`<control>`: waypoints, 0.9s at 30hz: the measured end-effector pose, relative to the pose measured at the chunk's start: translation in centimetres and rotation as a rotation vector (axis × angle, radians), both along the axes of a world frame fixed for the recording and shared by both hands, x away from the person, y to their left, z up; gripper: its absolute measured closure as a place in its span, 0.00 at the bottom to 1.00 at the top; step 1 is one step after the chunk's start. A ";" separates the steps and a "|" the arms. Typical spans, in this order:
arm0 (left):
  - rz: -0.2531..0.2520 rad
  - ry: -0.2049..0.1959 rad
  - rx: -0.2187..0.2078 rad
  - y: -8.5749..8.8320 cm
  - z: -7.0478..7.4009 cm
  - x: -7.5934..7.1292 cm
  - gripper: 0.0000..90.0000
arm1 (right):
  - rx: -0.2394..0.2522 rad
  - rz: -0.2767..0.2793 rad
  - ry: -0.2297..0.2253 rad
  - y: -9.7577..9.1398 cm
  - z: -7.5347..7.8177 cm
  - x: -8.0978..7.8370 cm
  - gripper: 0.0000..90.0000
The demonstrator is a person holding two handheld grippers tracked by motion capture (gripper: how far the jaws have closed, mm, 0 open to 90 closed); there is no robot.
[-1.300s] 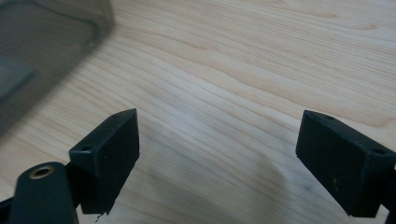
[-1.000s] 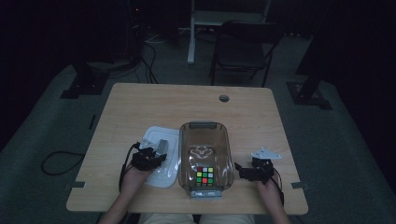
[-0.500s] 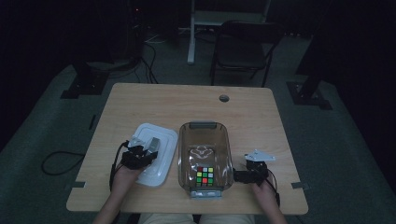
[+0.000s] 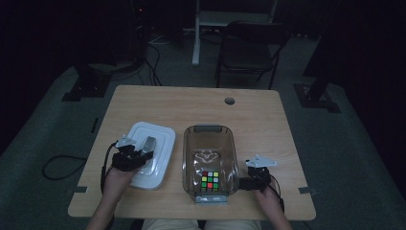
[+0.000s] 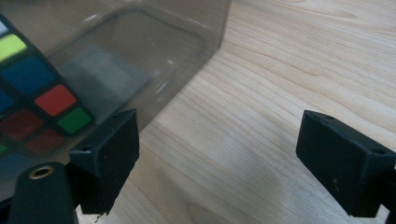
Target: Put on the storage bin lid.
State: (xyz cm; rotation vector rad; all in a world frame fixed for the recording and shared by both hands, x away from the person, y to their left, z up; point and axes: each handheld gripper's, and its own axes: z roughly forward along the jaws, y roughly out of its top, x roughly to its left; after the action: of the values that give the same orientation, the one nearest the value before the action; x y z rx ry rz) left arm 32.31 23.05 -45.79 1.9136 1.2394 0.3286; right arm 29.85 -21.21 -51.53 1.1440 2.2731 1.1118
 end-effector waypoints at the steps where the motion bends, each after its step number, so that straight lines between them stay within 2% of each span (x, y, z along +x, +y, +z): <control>1: 0.001 -0.005 -0.002 0.1 0.3 -0.1 0.78 | -0.003 -0.001 0.001 0.0 0.0 0.0 0.15; 9: 0.014 -0.066 -0.027 1.1 3.0 -0.6 0.78 | -0.005 -0.005 -0.008 0.4 0.0 -0.2 0.15; 13: -0.008 -0.084 -0.059 1.4 4.1 -1.0 0.79 | -0.002 0.022 -0.003 1.0 -0.2 -0.3 0.15; 14: -0.030 -0.101 -0.074 1.3 4.8 -1.5 0.78 | -0.007 0.026 0.001 1.2 -0.2 -0.4 0.15; 20: -0.048 -0.157 -0.056 0.7 6.6 -2.4 0.78 | -0.016 0.049 0.003 2.3 -0.4 -0.4 0.15; 27: -0.089 -0.172 -0.060 -0.2 7.7 -2.7 0.78 | -0.020 0.064 -0.001 4.0 -0.5 -0.4 0.15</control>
State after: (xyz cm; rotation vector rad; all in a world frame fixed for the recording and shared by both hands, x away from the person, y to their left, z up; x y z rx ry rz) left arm 29.57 22.88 -38.04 1.8424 1.0371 0.3956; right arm 29.46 -17.23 -52.02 1.0696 2.3297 1.1107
